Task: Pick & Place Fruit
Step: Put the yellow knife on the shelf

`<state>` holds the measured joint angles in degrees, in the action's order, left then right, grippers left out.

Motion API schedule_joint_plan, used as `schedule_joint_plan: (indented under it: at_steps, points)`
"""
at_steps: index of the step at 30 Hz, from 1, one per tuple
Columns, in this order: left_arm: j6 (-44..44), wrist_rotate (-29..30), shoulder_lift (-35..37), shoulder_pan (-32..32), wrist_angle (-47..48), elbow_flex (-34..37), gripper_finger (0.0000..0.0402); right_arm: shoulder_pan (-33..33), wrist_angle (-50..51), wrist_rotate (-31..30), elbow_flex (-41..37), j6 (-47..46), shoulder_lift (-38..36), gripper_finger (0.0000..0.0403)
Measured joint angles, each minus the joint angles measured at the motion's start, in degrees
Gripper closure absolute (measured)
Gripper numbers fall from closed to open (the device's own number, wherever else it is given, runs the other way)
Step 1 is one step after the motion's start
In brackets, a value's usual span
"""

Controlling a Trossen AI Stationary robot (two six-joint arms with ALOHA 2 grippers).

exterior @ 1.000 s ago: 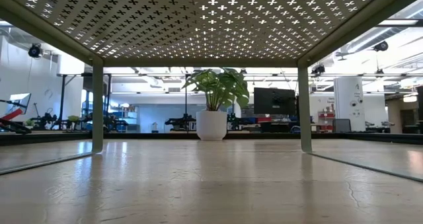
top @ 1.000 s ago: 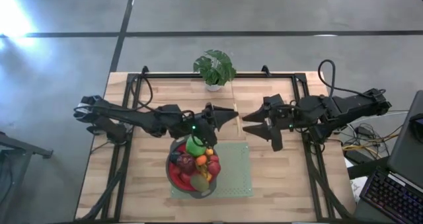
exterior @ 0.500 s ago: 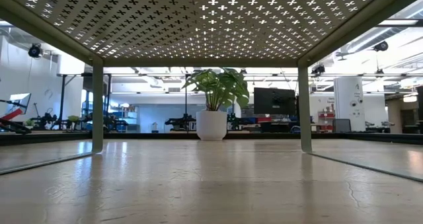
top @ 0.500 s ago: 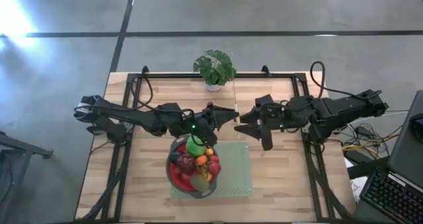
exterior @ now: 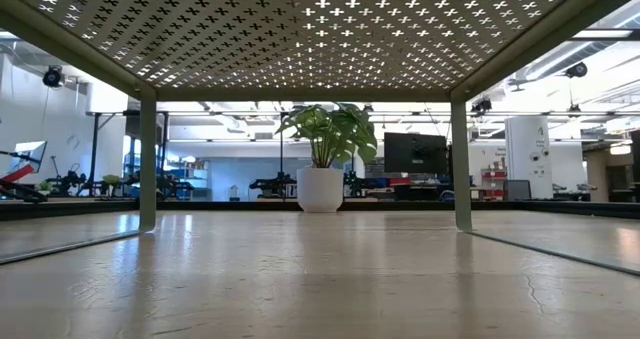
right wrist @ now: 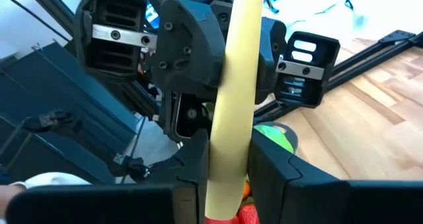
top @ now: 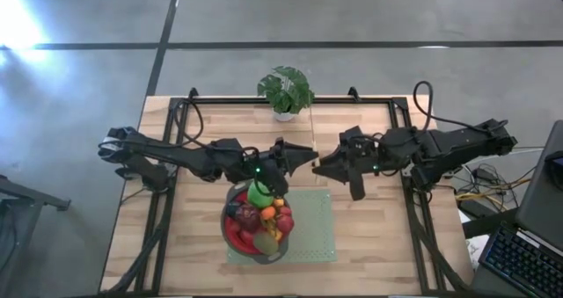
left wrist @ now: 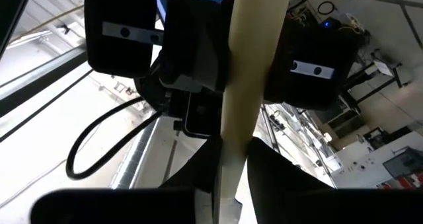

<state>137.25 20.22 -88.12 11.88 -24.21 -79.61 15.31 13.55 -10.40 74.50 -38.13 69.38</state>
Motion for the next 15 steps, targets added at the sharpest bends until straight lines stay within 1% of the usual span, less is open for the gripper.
schedule_joint_plan:
  at_steps: [4, 7, 10, 15]
  points:
    - [0.11, 0.43, 0.09, 0.00, 1.45, -0.02, 0.0347, 0.00, 0.54, 0.00, -0.04, 0.26, 0.00, 0.0333]
    - [0.10, 1.89, 0.11, 0.28, 1.73, -0.02, 0.0335, -0.02, 0.58, 0.00, -0.05, 0.50, -0.09, 0.0333]
    - [-1.23, 2.63, 0.11, 0.79, 1.88, -0.02, 0.0313, 0.00, 0.60, -0.02, -0.07, 1.04, -0.15, 0.0333]
    - [-5.19, 3.37, 0.11, 1.45, 2.63, 0.07, 0.0264, 0.04, 0.66, -0.21, -0.02, 1.05, -1.08, 0.0333]
